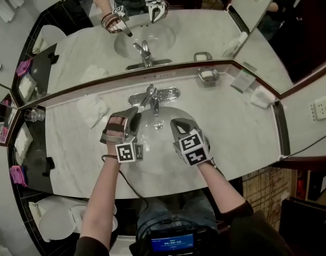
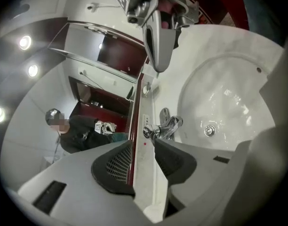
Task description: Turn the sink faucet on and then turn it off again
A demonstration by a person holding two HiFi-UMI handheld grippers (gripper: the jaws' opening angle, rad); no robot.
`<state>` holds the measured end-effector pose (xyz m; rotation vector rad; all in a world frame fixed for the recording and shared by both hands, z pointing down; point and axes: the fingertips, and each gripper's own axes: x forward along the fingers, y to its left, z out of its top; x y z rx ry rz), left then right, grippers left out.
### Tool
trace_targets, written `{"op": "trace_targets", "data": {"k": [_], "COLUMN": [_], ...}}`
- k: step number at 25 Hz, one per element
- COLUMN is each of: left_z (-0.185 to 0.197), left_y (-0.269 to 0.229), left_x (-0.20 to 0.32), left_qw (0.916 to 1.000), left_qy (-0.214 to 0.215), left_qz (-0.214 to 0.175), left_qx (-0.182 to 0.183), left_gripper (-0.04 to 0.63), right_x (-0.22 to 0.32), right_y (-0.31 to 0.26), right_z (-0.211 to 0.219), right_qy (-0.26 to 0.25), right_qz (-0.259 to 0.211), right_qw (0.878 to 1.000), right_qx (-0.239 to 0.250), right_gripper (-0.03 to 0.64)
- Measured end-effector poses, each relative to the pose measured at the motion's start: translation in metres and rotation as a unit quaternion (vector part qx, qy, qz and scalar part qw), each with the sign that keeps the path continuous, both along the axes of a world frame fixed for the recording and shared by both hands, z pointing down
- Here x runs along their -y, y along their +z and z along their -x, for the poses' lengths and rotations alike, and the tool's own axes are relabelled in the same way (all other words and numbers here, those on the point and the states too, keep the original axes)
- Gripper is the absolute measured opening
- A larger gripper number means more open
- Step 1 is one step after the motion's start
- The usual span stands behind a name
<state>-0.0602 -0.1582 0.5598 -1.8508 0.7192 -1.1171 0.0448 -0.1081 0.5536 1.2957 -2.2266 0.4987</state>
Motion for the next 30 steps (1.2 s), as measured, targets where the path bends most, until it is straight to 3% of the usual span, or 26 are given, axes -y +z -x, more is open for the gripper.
{"op": "trace_targets", "data": {"k": [3,6,8,11,13,17,20,26,28,30], "left_z": [0.005,0.01,0.014,0.018,0.021,0.025,0.025,0.039,0.046,0.048], "left_y": [-0.036,-0.074,-0.095,-0.123,-0.138,-0.159,-0.162,-0.144,-0.14,-0.136], "left_x": [-0.024,-0.043,-0.056,-0.073,-0.081,-0.093,-0.105,-0.127,-0.129,-0.132], "left_qw": [0.9996,0.9948,0.9875,0.9718,0.9541,0.9052,0.8812,0.8135,0.7991,0.7962], "left_qy": [-0.017,-0.053,-0.08,-0.111,-0.129,-0.157,-0.155,-0.179,-0.192,-0.196], "left_qz": [0.006,0.026,0.044,0.072,0.099,0.16,0.199,0.299,0.306,0.309], "left_qx": [-0.023,-0.083,-0.128,-0.195,-0.251,-0.361,-0.4,-0.466,-0.481,-0.482], "left_gripper": [0.128,0.048,0.004,0.003,0.002,0.002,0.002,0.002,0.002,0.002], "right_x": [-0.012,-0.021,-0.028,-0.037,-0.042,-0.051,-0.058,-0.07,-0.071,-0.072], "right_y": [-0.016,-0.034,-0.043,-0.053,-0.06,-0.072,-0.075,-0.077,-0.079,-0.079], "right_z": [0.001,-0.002,-0.005,-0.007,-0.007,-0.007,-0.012,-0.019,-0.022,-0.026], "right_qy": [-0.004,-0.005,-0.005,-0.007,-0.01,-0.017,-0.022,-0.029,-0.032,-0.031], "right_qz": [-0.007,-0.017,-0.021,-0.028,-0.033,-0.041,-0.048,-0.056,-0.06,-0.061], "right_qw": [1.0,1.0,1.0,1.0,0.999,0.999,0.999,0.998,0.998,0.997], "right_qx": [0.002,0.005,0.006,0.009,0.01,0.013,0.012,0.014,0.017,0.018], "right_gripper": [0.023,0.023,0.023,0.023,0.023,0.023,0.023,0.023,0.023,0.023]}}
